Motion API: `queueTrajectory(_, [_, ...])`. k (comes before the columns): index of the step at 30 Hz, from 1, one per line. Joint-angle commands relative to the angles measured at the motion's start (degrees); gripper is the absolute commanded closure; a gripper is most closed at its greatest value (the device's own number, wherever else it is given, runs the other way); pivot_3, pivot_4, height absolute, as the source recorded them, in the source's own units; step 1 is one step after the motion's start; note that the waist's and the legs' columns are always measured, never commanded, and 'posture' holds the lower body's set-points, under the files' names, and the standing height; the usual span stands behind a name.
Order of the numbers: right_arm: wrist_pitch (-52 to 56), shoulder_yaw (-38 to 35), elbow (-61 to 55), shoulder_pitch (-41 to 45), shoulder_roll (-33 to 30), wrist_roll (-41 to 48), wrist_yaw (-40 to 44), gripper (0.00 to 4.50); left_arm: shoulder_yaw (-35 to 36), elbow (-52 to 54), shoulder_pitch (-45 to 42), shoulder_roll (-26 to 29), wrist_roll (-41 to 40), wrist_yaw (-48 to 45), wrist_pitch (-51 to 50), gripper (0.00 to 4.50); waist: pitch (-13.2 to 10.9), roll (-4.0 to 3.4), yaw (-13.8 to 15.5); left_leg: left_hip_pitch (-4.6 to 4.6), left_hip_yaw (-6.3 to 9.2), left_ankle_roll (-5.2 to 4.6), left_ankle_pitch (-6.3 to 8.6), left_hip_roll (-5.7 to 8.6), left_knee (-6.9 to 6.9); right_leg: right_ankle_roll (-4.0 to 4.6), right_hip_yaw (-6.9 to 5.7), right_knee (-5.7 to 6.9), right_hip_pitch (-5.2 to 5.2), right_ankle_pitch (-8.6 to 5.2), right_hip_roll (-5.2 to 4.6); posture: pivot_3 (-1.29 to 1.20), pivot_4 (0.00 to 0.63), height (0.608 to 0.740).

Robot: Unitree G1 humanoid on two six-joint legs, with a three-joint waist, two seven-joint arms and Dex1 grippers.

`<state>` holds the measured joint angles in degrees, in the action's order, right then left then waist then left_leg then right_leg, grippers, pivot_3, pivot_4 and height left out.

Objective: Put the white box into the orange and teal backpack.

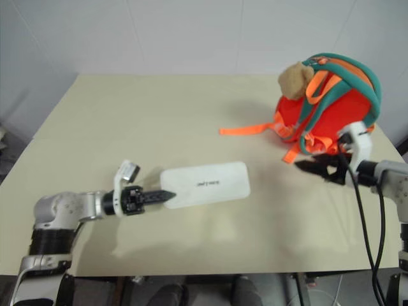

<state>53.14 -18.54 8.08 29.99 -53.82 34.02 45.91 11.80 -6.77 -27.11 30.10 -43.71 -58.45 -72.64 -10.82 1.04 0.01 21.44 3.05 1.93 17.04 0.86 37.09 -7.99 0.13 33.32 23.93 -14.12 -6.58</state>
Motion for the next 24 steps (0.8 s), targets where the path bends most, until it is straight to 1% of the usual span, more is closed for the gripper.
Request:
queueTrajectory(1, [-5.94,-4.62,-0.12,1.41,2.75,-1.54,-5.7,0.0,3.94,3.59,1.25,-0.62,-2.44,0.75,4.94,3.21,0.0,0.0,-0.01,0.0,-0.01,-0.01,0.01,0.0,0.0,0.0,0.01,-0.01,0.0,0.0,0.0,0.0,0.15,0.74])
queueTrajectory(6, [-15.05,-4.39,5.88,7.05,7.94,-5.06,-11.49,0.0,4.9,4.59,2.14,-1.21,-2.51,3.3,6.97,3.21,0.0,-0.01,-0.12,-0.03,-0.15,-0.06,0.03,0.01,0.06,-0.07,0.13,0.03,-0.01,0.04,0.0,0.0,0.15,0.74])
queueTrajectory(10, [-23.21,-2.04,15.47,14.42,11.25,-9.11,-14.01,0.0,4.43,5.32,2.55,-1.3,-3.02,4.14,7.33,3.21,0.0,-0.01,-0.43,-0.12,-0.31,-0.07,0.03,-0.01,0.03,-0.1,0.23,0.11,0.0,0.06,0.03,0.0,0.15,0.74])
queueTrajectory(16, [-30.78,0.5,29.08,24.63,15.27,-12.09,-11.99,0.0,5.44,6.56,3.06,-2.25,-4.74,6.25,7.26,3.21,0.0,-0.01,-0.52,-0.1,-0.36,-0.03,0.02,-0.04,-0.02,-0.1,0.24,0.19,0.0,0.06,0.05,0.0,0.15,0.74])
queueTrajectory(21, [-33.88,2.22,36.35,29.95,18.16,-13.28,-9.3,0.0,5.85,6.38,3.64,-2.41,-5.82,7.45,7.66,3.21,-0.01,-0.01,-1.04,-0.08,-0.37,-0.01,0.04,-0.05,-0.05,-0.11,0.23,0.11,0.0,0.06,0.05,0.0,0.15,0.74])
queueTrajectory(23, [-36.89,2.1,40.98,32.19,19.32,-14.05,-9.62,0.0,5.93,6.28,3.93,-2.35,-5.93,7.63,8.1,3.21,-0.01,-0.01,-1.44,-0.06,-0.38,0.01,0.05,-0.05,-0.04,-0.11,0.23,0.11,0.0,0.06,0.04,0.0,0.15,0.74])
queueTrajectory(24, [-38.05,1.82,43.78,33.31,19.66,-14.39,-10.02,0.18,5.91,6.24,4.05,-2.3,-5.95,7.63,8.34,3.21,-0.01,-0.01,-1.6,-0.07,-0.39,0.01,0.05,-0.04,-0.02,-0.11,0.24,0.11,0.0,0.06,0.04,0.0,0.15,0.74])
